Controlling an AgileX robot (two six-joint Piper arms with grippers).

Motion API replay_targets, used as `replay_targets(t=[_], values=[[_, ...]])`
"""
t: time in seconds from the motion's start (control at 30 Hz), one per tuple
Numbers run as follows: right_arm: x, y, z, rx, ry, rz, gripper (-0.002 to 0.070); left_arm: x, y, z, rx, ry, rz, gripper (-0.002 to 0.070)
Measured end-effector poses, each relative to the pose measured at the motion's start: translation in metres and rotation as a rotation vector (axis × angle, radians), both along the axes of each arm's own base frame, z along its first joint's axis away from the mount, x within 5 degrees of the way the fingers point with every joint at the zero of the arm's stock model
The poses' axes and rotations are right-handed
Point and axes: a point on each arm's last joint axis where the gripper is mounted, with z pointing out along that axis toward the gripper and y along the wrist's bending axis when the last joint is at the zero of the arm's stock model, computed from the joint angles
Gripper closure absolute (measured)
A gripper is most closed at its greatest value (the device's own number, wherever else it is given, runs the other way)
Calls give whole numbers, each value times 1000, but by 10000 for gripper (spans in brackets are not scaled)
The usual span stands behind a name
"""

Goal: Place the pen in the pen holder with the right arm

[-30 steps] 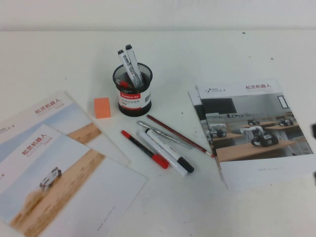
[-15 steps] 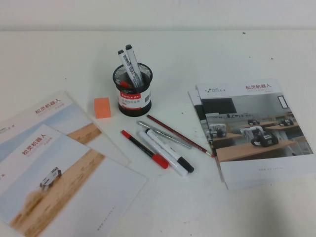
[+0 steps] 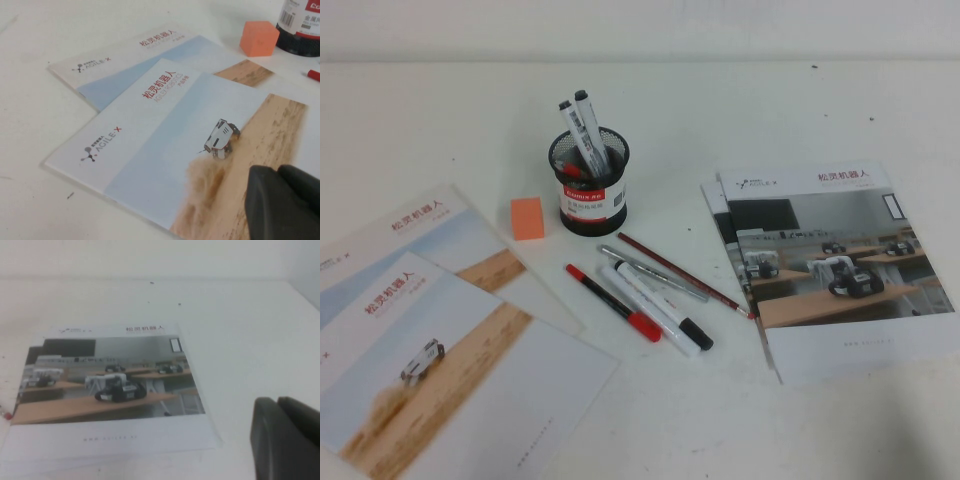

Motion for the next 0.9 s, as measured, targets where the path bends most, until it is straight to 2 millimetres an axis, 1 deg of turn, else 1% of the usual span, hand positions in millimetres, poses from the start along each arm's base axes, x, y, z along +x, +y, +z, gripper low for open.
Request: replay_targets(t=[0.17, 0.3, 0.9], values=[[-9, -2, -8, 0, 57, -24, 695, 0, 0, 0, 0, 0, 0, 676], [-15, -1, -13, 11, 96, -10, 695, 0, 0, 0, 0, 0, 0, 676], [-16, 4, -15, 67, 119, 32, 696, 0, 0, 0, 0, 0, 0, 676]])
